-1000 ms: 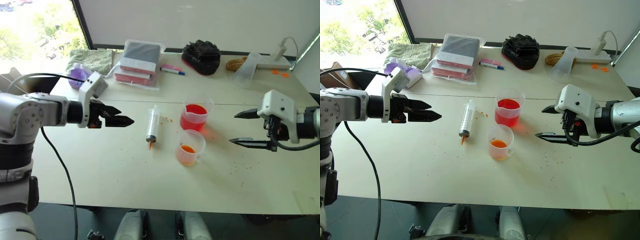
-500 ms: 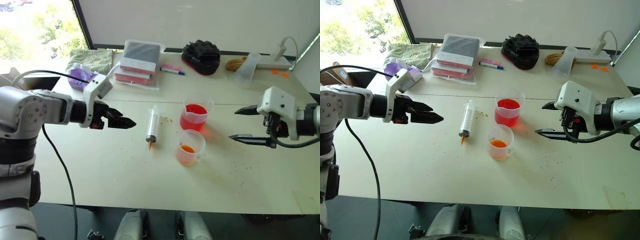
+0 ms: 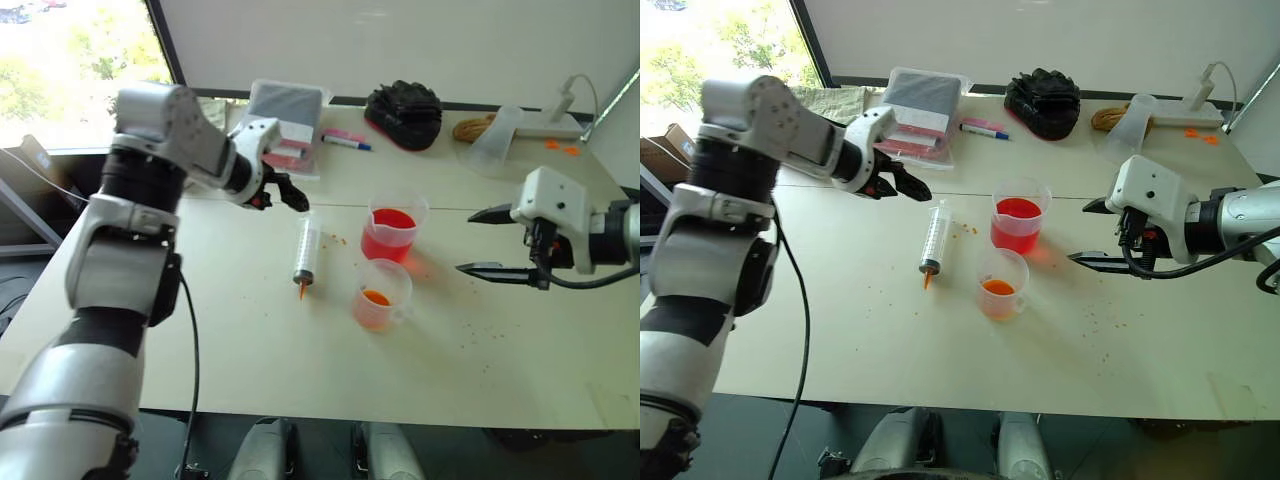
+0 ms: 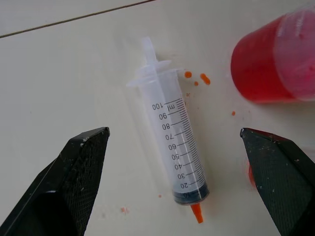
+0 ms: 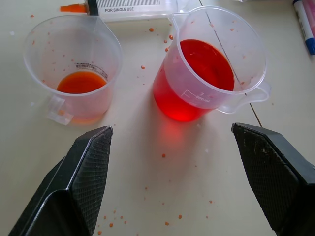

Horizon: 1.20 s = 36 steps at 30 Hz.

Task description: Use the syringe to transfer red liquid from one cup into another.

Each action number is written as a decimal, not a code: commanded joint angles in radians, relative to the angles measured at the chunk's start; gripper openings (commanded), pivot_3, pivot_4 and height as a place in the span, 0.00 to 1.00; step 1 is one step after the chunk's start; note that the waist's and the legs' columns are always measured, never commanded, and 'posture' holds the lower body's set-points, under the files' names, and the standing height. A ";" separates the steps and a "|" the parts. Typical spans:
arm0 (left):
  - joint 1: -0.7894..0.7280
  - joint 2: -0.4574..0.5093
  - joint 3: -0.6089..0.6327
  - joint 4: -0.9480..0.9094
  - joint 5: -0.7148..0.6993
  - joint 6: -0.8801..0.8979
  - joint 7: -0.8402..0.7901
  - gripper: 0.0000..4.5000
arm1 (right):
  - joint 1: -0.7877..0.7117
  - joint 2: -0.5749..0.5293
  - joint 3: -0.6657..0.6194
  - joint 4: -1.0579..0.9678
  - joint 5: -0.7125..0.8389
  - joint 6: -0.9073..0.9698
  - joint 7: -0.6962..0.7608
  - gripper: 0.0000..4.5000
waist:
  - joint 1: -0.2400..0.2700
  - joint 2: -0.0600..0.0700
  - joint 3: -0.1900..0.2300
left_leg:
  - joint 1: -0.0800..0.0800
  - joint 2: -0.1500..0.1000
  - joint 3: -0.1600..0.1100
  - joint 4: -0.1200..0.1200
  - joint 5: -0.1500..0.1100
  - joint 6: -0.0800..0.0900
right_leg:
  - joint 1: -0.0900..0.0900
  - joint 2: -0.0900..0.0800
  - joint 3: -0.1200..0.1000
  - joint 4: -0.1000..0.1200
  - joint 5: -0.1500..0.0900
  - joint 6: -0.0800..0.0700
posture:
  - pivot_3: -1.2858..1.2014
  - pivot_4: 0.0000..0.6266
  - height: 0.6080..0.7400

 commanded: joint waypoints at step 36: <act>-0.042 -0.389 0.683 0.377 0.331 -0.146 0.707 1.00 | 0.000 0.013 -0.022 -0.042 0.009 0.034 -0.036 0.91 | 0.006 0.000 0.000 | 0.000 -0.001 0.000 -0.001 0.005 -0.012 | 0.000 -0.004 0.000 0.001 0.000 0.000 | 0.52 0.24 1.00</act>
